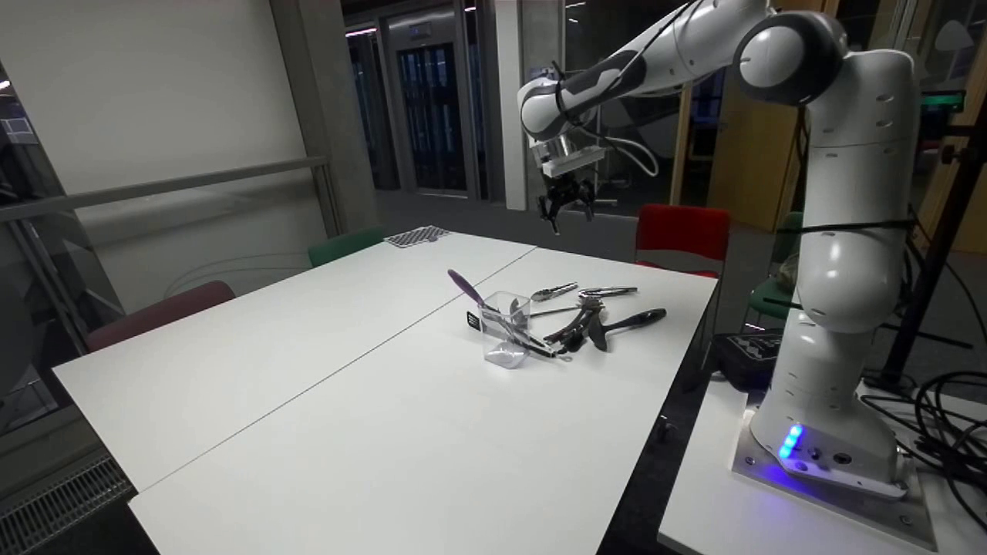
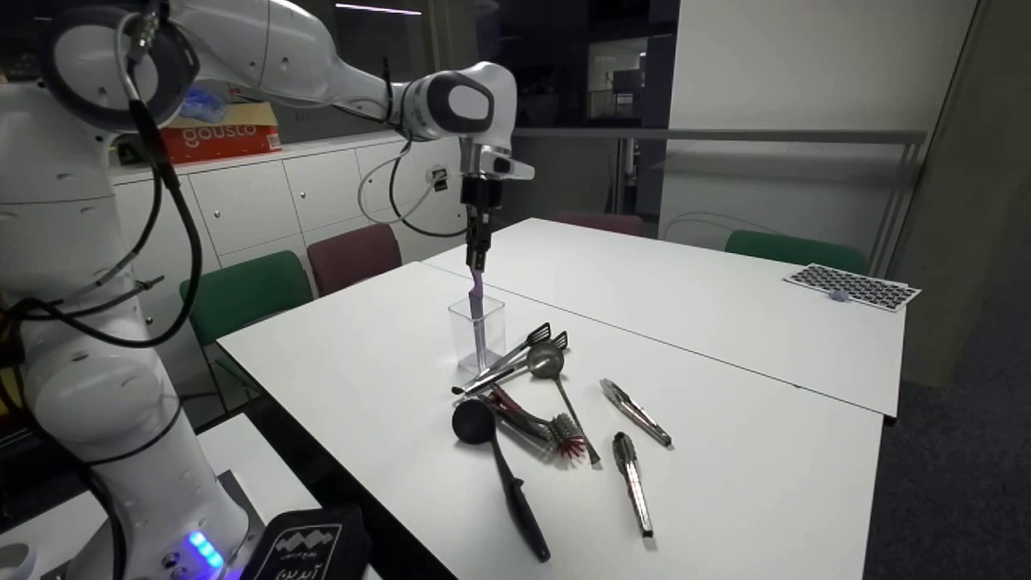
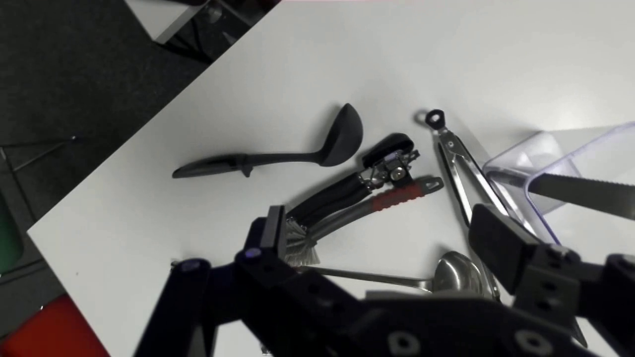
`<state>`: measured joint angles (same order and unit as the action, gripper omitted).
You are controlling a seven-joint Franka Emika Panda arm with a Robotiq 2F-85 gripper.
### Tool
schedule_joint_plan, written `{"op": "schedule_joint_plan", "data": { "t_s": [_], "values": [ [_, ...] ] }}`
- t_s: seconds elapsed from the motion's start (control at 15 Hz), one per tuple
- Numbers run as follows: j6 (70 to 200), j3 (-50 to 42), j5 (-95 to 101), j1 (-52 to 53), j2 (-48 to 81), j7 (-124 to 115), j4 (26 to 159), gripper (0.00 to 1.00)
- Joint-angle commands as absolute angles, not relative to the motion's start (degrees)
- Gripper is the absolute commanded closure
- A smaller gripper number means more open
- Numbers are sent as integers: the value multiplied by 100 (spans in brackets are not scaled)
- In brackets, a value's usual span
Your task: Remove the tool from the utensil holder and put a tool in another one
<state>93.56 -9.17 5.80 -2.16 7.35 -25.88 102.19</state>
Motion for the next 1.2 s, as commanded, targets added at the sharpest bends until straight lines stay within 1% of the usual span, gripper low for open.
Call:
{"op": "schedule_joint_plan", "data": {
  "t_s": [0.0,0.4,0.47,1.13],
  "values": [
    [9797,-736,1135,-278,-276,-1796,11346,0],
    [10202,-580,1017,-254,-540,-298,11726,0],
    [9946,-583,1067,-313,-322,-742,11452,0],
    [10005,-509,1058,-293,-329,-472,11516,0]
  ]
}}
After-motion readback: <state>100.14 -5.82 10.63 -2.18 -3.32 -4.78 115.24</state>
